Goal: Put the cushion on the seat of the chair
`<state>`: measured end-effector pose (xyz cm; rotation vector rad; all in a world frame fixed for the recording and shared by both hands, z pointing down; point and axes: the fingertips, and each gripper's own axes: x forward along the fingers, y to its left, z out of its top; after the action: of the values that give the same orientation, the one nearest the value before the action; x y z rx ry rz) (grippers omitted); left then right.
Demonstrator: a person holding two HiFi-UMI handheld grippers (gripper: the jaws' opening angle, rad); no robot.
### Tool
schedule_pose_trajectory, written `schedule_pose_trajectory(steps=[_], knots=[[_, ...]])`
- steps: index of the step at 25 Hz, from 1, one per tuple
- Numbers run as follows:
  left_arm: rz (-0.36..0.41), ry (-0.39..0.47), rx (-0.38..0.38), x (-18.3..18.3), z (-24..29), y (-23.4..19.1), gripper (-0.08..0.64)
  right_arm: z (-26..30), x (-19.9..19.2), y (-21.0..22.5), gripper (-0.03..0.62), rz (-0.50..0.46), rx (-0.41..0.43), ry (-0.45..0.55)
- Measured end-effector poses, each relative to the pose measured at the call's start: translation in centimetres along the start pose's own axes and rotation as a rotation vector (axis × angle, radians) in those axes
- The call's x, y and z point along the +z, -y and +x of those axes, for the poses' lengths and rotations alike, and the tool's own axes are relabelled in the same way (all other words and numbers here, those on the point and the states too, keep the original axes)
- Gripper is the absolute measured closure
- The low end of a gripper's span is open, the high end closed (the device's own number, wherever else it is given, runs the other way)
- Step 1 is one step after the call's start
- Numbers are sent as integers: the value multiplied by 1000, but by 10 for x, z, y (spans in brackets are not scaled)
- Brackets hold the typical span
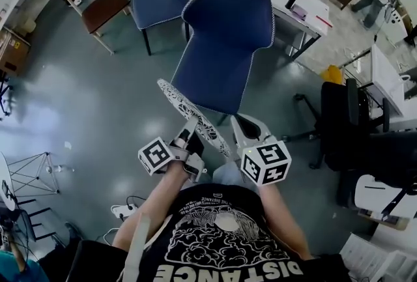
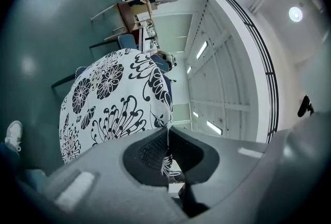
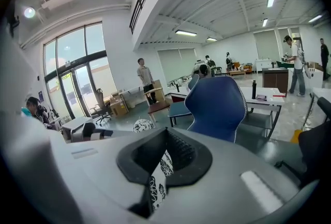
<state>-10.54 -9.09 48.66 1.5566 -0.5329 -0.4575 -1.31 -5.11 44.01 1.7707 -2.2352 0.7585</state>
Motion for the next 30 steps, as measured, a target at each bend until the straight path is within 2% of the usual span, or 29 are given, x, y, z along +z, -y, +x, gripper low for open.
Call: schedule_pose_trajectory(steps=[8,19,25,30], knots=[[1,14,35,22,42,-16,549,29,5,29,594,40,12,-17],[14,65,68,35,116,-30,549,69,28,95,594,42,69,-53],[29,94,81,46,178,-37,548,93,39,146,594,70,99,-84],[69,117,151,57,205,-58,546,107,40,169,594,81,139,-111]])
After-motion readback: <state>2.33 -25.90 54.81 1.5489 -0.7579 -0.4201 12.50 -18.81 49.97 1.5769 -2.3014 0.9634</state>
